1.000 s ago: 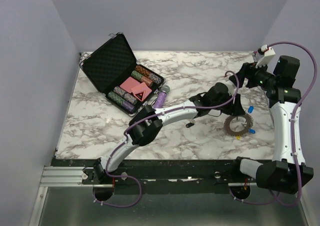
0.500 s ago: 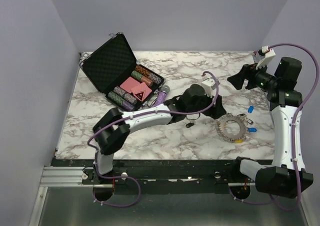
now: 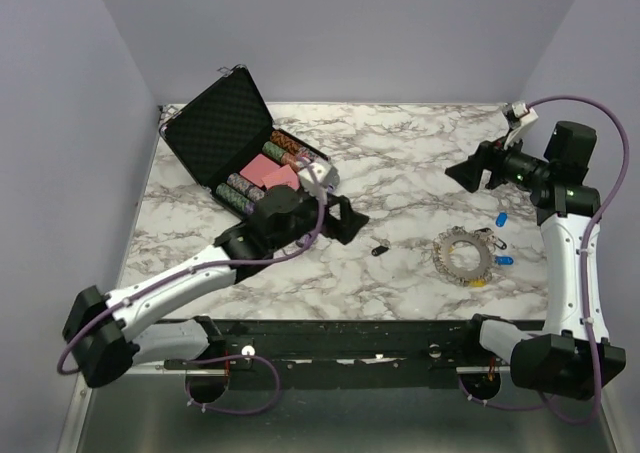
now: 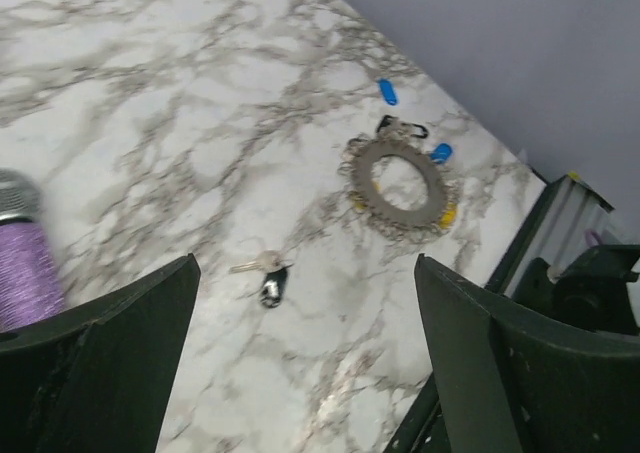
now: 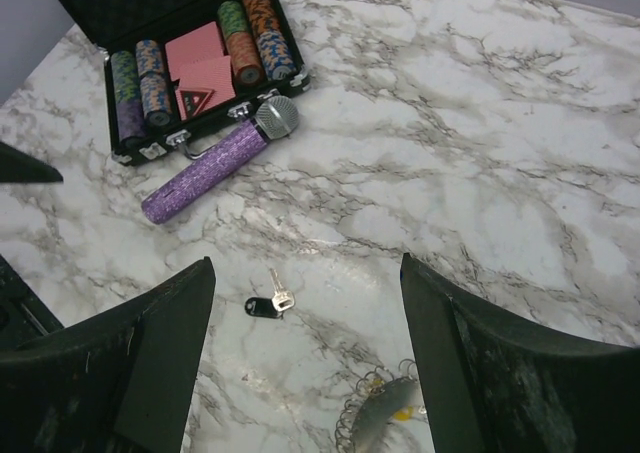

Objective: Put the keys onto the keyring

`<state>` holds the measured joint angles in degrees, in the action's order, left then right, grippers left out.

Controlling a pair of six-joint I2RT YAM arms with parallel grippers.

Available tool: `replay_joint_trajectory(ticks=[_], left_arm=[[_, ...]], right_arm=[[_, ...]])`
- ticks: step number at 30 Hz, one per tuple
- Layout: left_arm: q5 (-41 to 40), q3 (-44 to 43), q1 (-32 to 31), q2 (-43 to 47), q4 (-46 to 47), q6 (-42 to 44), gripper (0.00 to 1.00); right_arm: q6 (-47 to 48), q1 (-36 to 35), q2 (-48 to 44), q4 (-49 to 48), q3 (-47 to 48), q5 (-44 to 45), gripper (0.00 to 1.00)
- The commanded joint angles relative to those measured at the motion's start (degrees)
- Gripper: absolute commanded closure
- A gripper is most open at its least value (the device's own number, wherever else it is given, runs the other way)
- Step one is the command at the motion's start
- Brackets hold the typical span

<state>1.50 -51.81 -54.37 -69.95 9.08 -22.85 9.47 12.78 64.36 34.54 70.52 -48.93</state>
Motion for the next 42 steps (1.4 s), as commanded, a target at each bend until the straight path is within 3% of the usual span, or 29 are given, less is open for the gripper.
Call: replay_joint_trajectory(ticks=[1, 7, 13, 17, 22, 28, 42], left_arm=[[0.7, 5.7, 8.4, 13.4, -9.0, 1.6, 0.01], [3.7, 8.7, 21.8, 27.9, -21.8, 5.7, 0.01], [8.2, 8.6, 35.0, 34.6, -30.7, 10.8, 0.01], [3.9, 8.6, 35.4, 37.5, -34.4, 15.3, 0.01], [1.6, 12.8, 35.4, 42.0, -31.7, 15.6, 0.01], [1.1, 15.8, 35.4, 44.6, -29.0, 15.7, 0.01], [0.9, 18.9, 35.4, 46.4, -26.4, 15.3, 0.01]], right_arm=[[2.4, 0.3, -1.7, 1.8, -1.5, -6.0, 0.18], [2.4, 0.4, -2.0, 1.8, -2.1, -8.2, 0.17], [2.5, 0.4, -2.7, 1.5, -2.5, -9.2, 0.14], [2.8, 0.4, -2.9, 1.7, -2.6, -8.7, 0.14], [3.0, 0.4, -3.1, 1.7, -2.7, -8.6, 0.11], [4.0, 0.5, -3.3, 2.5, -2.6, -8.6, 0.0], [3.1, 1.0, -2.7, 2.2, -2.1, -9.1, 0.0]])
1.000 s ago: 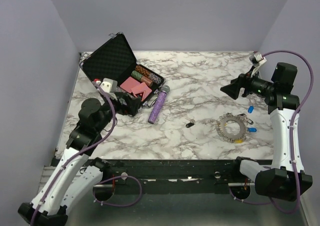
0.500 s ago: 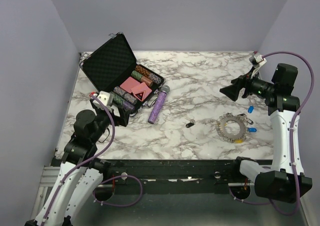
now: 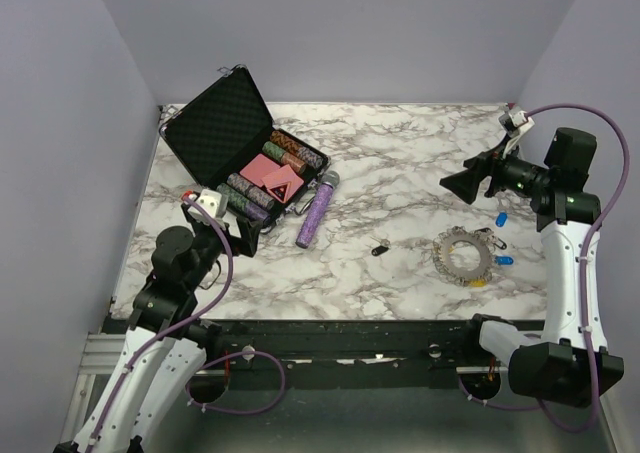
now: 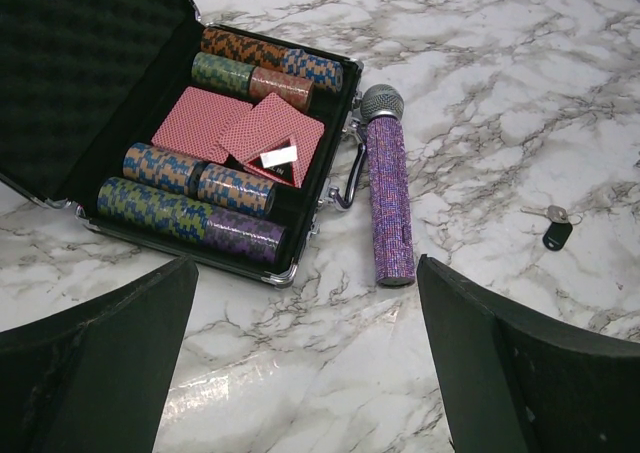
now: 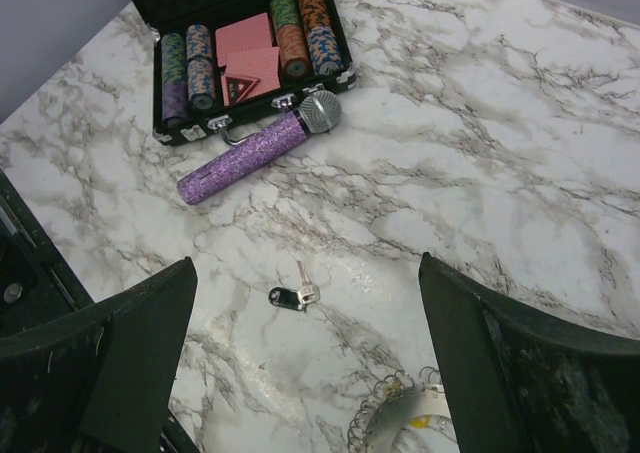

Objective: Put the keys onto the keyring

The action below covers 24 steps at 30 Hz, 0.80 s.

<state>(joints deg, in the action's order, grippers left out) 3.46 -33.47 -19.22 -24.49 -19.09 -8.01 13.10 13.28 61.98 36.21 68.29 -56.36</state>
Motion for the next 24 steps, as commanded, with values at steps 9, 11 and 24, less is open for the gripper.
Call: replay_joint_trajectory(ticks=[9, 11, 24], left_arm=[[-0.8, 0.9, 0.2, 1.1, 2.1, 0.5, 0.01], [-0.8, 0.9, 0.2, 1.1, 2.1, 0.5, 0.01], [-0.7, 1.0, 0.2, 1.4, 2.1, 0.5, 0.01]], right_arm=[[-5.7, 0.7, -0.5, -1.7, 0.1, 1.2, 0.0], [-8.0, 0.7, -0.5, -3.0, 0.0, 2.1, 0.0], [-19.2, 0.7, -1.2, -8.2, -1.1, 11.1, 0.0]])
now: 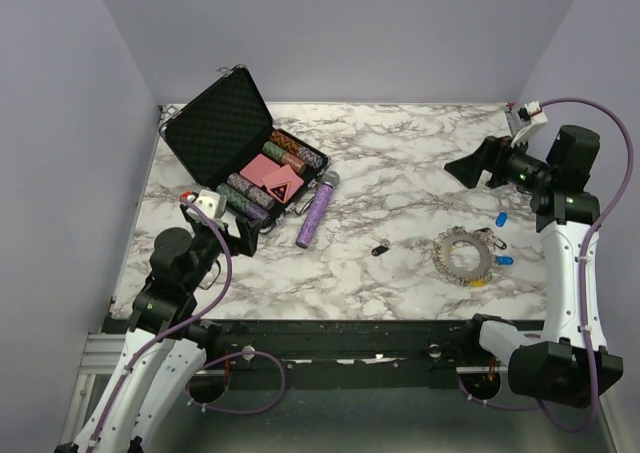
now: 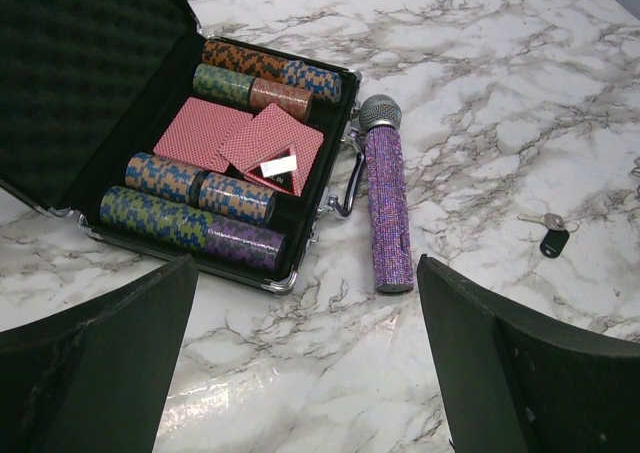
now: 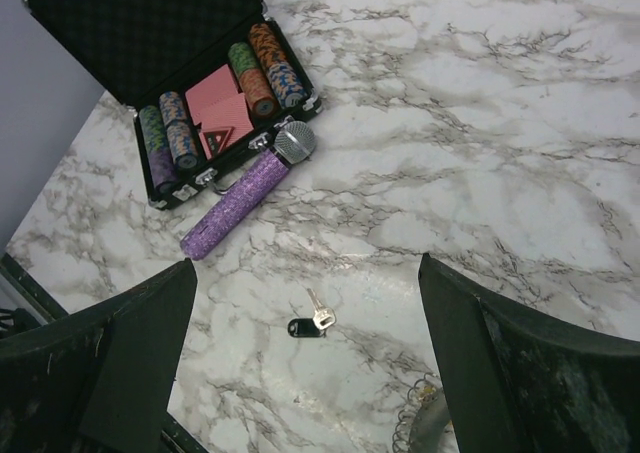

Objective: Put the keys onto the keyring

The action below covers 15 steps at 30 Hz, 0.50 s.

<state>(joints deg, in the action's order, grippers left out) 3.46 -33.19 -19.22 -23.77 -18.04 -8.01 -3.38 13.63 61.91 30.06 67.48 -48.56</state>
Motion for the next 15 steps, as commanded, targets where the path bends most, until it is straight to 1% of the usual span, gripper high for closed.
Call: replay_joint_trajectory(ticks=[1, 15], left_arm=[[-0.7, 0.8, 0.2, 0.7, 1.3, 0.5, 0.01], [-0.5, 0.8, 0.2, 1.2, 1.2, 0.6, 0.01]], right_arm=[[-2.7, 0.3, -1.3, -2.0, -0.4, 3.4, 0.0], [-5.1, 0.3, -2.1, -3.8, -1.5, 2.1, 0.0]])
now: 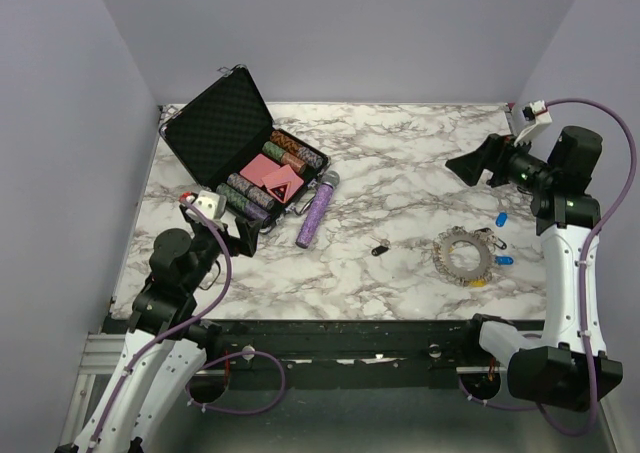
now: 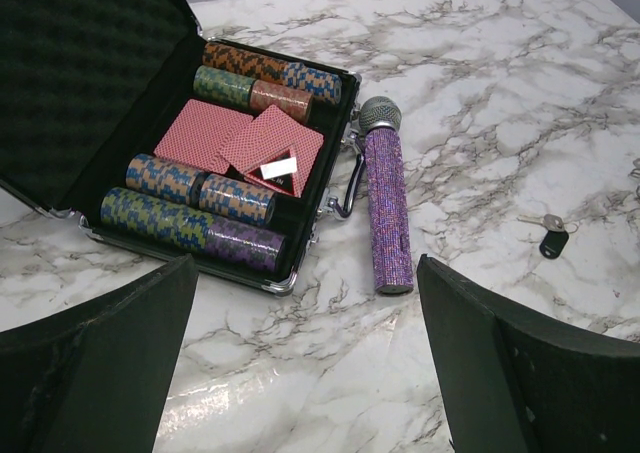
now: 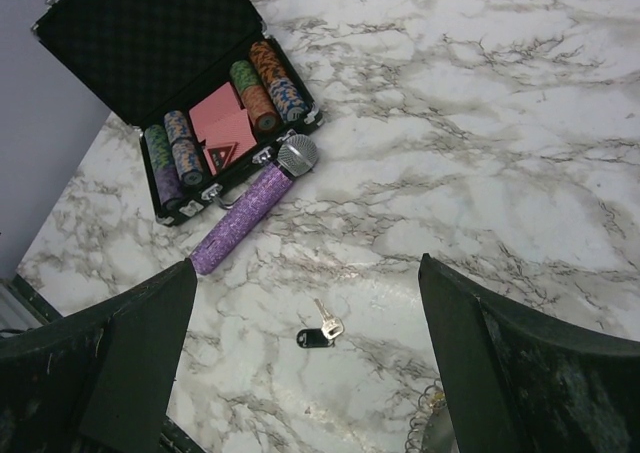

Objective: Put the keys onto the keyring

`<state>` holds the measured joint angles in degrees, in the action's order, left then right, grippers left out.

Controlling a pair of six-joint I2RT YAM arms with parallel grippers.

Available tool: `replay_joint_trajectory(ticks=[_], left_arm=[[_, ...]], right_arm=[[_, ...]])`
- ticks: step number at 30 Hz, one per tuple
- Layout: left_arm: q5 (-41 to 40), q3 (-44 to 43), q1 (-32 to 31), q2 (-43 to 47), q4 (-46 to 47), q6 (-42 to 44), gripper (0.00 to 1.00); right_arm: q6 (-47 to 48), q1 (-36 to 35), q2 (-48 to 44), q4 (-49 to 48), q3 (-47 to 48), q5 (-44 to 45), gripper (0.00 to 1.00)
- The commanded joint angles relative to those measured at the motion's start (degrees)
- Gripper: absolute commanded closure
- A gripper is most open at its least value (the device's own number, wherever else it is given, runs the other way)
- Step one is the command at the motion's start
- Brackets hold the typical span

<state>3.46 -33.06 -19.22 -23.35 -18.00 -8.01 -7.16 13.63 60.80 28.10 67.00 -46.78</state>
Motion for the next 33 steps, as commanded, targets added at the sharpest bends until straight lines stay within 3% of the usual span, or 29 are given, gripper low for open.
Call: replay_joint_trajectory(ticks=[1, 33], left_arm=[[-0.5, 0.7, 0.2, 0.9, 1.1, 0.6, 0.01], [1.8, 0.2, 0.2, 3.0, 1.0, 0.5, 0.01]], right_arm=[[-1.7, 0.3, -1.1, -2.3, -1.3, 0.3, 0.0], [-5.9, 0.4, -1.6, -11.0, -7.6, 0.3, 0.0]])
